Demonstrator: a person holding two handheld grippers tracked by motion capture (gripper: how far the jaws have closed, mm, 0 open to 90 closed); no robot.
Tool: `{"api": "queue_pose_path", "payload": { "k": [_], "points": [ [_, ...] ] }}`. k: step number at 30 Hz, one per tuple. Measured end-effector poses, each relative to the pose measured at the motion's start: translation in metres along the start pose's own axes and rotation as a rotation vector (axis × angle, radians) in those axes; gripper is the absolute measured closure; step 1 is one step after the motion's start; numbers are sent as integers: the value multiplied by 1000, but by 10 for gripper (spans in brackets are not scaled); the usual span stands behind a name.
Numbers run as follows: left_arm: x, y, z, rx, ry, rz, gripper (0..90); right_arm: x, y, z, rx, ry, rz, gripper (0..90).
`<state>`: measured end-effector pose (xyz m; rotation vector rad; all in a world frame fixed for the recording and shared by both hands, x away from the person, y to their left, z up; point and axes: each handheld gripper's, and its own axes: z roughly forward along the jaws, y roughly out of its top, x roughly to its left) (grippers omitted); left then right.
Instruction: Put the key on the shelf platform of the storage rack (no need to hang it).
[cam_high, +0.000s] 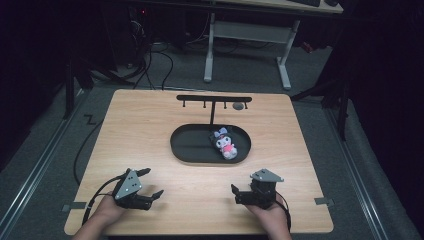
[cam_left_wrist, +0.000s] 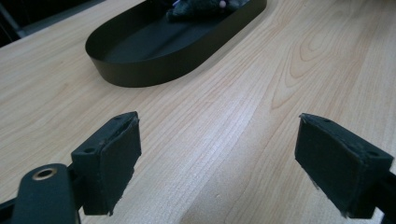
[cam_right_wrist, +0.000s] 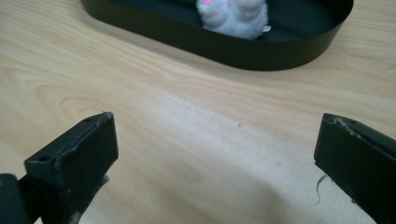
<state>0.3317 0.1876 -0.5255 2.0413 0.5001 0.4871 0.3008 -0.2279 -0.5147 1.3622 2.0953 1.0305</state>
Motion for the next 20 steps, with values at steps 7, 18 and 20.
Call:
{"api": "queue_pose_path", "payload": {
  "k": [7, 18, 20],
  "points": [
    [0, 1, 1, 8, 3, 4, 154, -2, -10, -15, -47, -10, 1, 10],
    [-2, 0, 0, 2, 0, 17, 154, 2, -10, -4, -14, 16, -24, 9],
    [-1, 0, 0, 2, 0, 15, 153, 4, -9, -3, -13, 15, -34, 8]
  ]
}}
